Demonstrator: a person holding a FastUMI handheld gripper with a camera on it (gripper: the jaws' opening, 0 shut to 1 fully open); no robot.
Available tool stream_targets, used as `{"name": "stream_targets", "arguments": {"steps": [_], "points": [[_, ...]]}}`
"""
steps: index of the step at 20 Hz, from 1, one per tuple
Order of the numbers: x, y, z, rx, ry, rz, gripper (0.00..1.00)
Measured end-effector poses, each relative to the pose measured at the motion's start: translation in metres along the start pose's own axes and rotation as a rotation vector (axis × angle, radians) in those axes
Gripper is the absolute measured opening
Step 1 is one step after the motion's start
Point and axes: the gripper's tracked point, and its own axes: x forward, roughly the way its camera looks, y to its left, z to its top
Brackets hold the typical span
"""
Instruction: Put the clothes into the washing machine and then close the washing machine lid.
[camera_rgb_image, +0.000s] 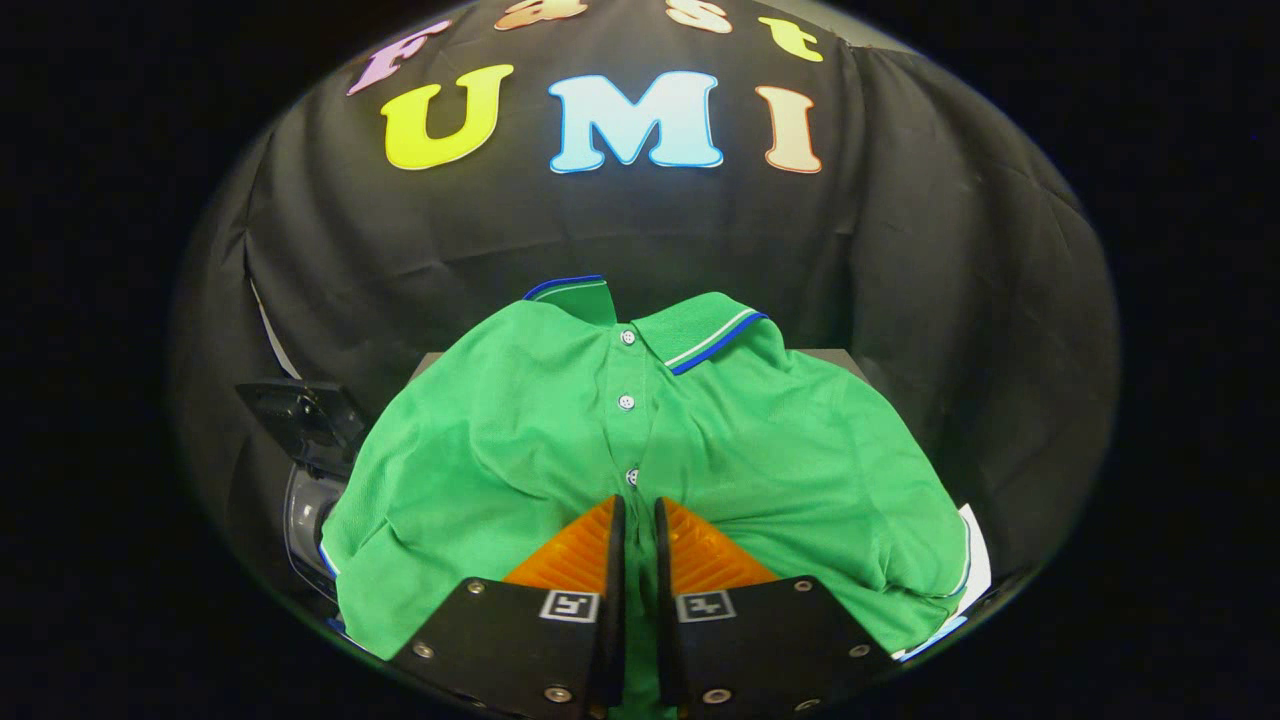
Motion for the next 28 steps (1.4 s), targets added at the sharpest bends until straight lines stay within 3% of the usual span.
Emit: {"name": "stream_targets", "arguments": {"steps": [2, 10, 18, 24, 27, 28], "points": [[-0.001, 0.0, 0.002, -0.038, 0.031, -0.035, 0.02], [-0.02, -0.001, 0.024, -0.042, -0.019, -0.086, 0.0], [-0.085, 0.009, 0.112, -0.045, -0.212, -0.122, 0.0], [-0.06, 0.027, 0.075, -0.048, -0.117, -0.047, 0.02], [-0.037, 0.012, 0.046, -0.003, -0.05, -0.049, 0.98], [-0.031, 0.008, 0.038, 0.013, -0.029, -0.041, 0.96]]}}
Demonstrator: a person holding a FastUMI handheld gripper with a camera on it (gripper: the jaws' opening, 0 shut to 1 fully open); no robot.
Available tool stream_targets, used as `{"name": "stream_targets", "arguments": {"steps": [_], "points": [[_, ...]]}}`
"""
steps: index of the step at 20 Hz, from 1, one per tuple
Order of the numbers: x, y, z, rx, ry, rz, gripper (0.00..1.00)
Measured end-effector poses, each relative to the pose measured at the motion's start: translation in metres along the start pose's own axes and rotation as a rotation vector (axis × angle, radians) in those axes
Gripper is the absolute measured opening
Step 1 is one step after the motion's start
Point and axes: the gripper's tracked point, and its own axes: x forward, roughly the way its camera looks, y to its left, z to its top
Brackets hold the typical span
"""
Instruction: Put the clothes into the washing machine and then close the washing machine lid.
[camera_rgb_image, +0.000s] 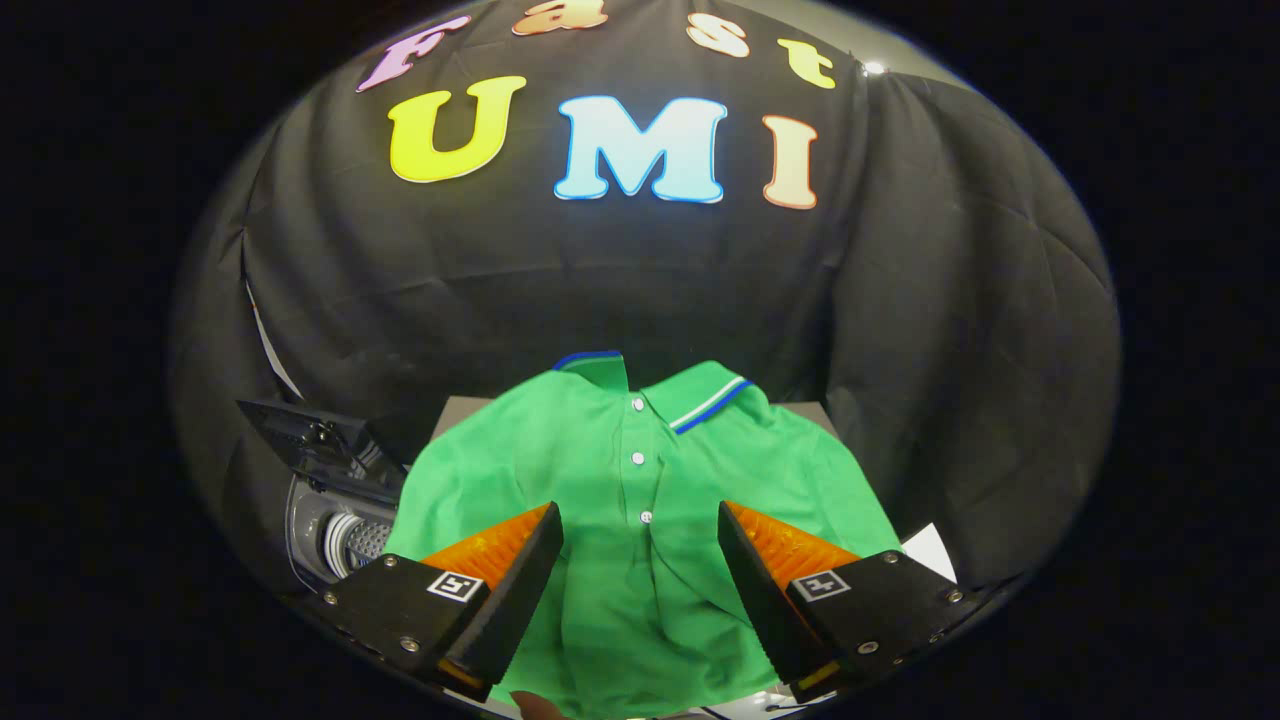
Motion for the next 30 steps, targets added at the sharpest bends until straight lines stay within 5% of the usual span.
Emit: {"name": "stream_targets", "arguments": {"steps": [4, 11, 15, 16, 19, 26, 30], "points": [[0.022, 0.004, -0.04, 0.028, 0.122, 0.075, 0.96], [0.028, 0.004, -0.04, 0.029, 0.094, 0.107, 0.98], [0.033, 0.005, -0.034, -0.03, 0.069, 0.055, 0.16], [0.031, 0.007, -0.034, -0.06, 0.063, 0.041, 0.09], [0.027, 0.006, -0.03, -0.103, 0.025, -0.027, 0.01], [-0.013, 0.017, 0.011, 0.059, -0.161, -0.017, 0.0], [-0.04, 0.038, 0.041, 0.046, -0.24, -0.069, 0.0]]}}
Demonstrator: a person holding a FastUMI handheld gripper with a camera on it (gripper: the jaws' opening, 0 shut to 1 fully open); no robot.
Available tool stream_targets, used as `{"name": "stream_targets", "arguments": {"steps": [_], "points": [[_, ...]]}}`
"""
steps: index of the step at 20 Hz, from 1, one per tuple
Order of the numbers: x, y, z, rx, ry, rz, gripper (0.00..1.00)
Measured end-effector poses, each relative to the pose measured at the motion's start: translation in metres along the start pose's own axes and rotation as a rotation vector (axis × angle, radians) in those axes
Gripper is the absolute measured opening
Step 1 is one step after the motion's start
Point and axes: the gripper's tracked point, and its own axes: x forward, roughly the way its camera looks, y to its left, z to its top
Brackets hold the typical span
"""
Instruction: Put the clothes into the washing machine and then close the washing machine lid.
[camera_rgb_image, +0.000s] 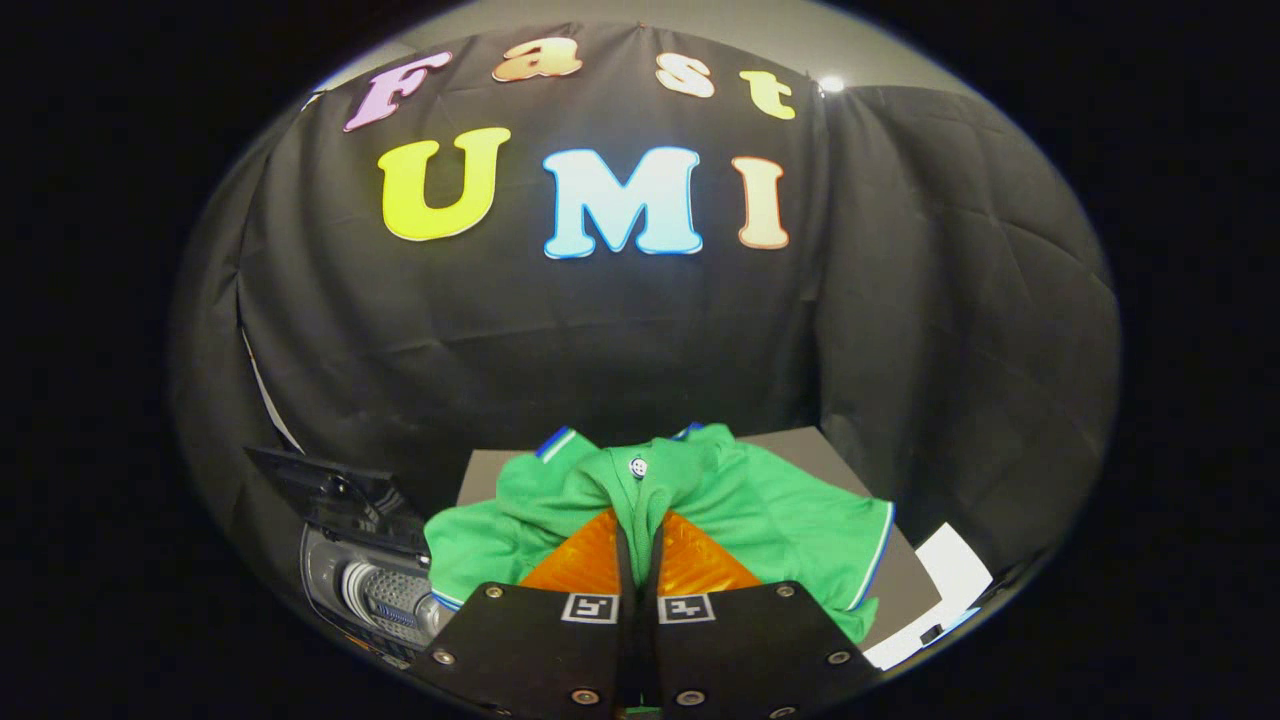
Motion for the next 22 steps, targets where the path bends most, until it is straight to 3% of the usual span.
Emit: {"name": "stream_targets", "arguments": {"steps": [10, 22], "points": [[-0.061, 0.106, 0.076, -0.019, -0.188, -0.072, 0.0], [-0.125, 0.284, 0.059, -0.038, -0.231, 0.079, 0.0]]}}
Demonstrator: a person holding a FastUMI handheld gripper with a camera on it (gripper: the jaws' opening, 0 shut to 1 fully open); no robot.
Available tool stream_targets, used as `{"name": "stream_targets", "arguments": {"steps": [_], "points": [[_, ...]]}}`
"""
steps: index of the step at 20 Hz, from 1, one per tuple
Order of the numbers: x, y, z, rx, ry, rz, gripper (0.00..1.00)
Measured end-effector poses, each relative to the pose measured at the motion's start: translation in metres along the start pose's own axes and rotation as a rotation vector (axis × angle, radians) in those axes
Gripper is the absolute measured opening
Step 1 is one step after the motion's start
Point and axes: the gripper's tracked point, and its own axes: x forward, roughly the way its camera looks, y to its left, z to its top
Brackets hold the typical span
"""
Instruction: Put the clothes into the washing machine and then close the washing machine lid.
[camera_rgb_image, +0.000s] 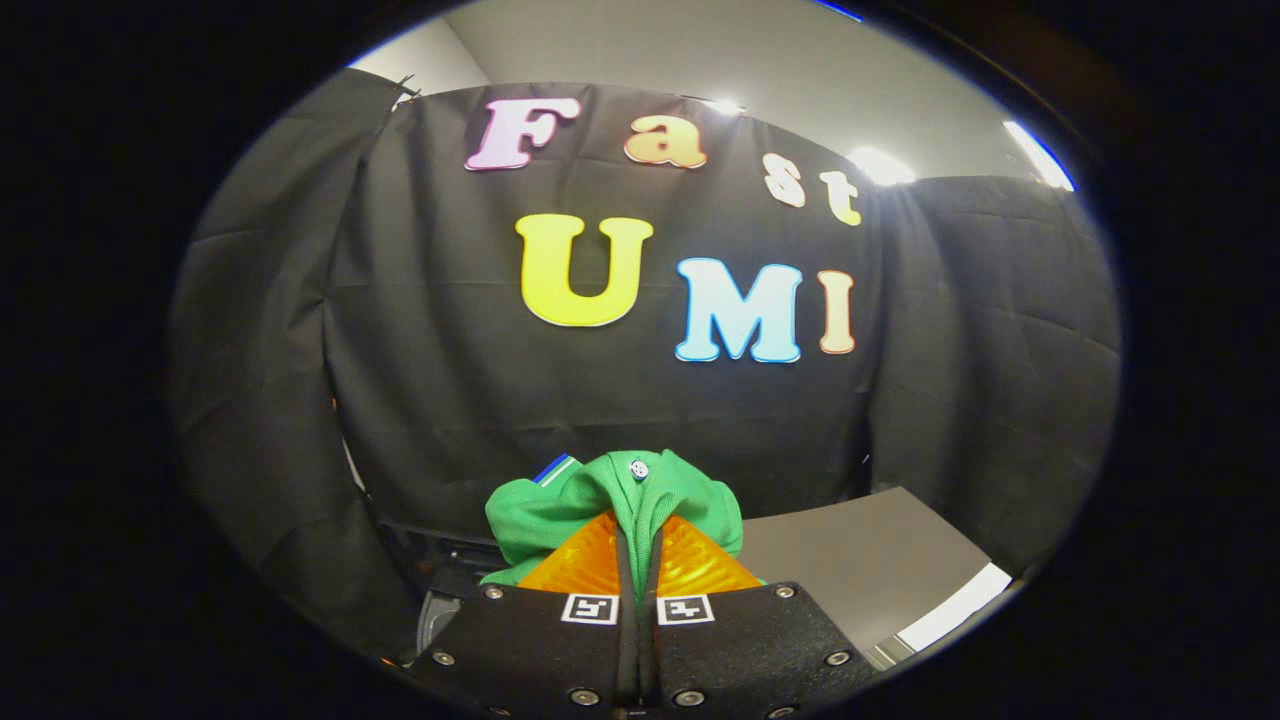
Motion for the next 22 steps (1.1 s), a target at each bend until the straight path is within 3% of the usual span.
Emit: {"name": "stream_targets", "arguments": {"steps": [9, 22], "points": [[-0.022, 0.09, -0.027, -0.01, 0.04, 0.087, 0.0], [0.014, 0.117, -0.148, -0.042, 0.225, 0.073, 0.0]]}}
